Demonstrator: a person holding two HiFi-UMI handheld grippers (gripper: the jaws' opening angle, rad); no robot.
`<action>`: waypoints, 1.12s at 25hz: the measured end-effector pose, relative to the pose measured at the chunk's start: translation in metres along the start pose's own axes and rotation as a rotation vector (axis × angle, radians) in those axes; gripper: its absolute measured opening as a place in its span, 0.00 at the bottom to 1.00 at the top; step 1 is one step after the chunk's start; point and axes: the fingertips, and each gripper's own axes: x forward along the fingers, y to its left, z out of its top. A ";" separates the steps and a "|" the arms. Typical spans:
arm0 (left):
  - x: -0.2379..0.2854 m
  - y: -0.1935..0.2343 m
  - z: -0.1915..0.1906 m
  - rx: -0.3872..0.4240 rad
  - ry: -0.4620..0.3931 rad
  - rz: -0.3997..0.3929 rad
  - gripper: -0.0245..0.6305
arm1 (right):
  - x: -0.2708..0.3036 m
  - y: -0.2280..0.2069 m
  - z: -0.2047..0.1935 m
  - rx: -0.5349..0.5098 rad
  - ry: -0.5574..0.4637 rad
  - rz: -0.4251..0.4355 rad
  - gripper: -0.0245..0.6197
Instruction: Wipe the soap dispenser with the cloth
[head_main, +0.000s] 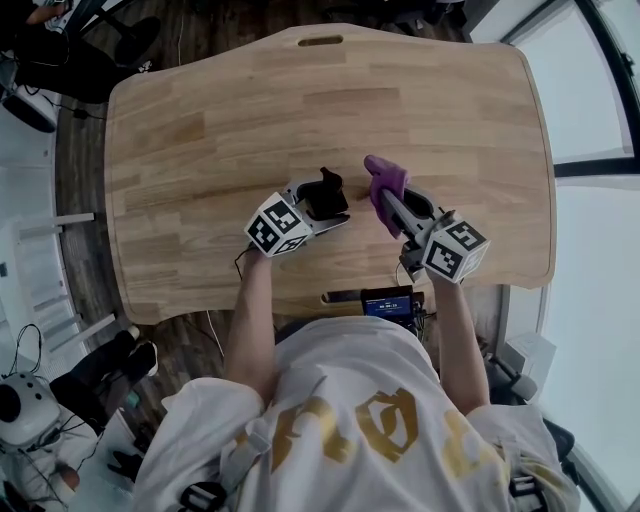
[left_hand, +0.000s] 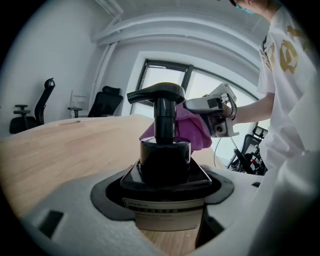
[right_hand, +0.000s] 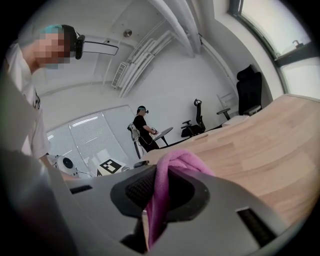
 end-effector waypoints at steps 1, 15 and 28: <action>0.002 0.002 -0.003 0.003 0.008 0.000 0.59 | 0.000 -0.002 -0.002 0.006 0.002 -0.006 0.12; 0.019 0.016 -0.010 0.038 0.009 0.015 0.59 | 0.000 -0.025 -0.009 0.032 0.010 -0.083 0.12; 0.019 0.010 -0.033 0.181 0.119 0.030 0.59 | 0.000 -0.021 -0.012 0.035 0.028 -0.089 0.12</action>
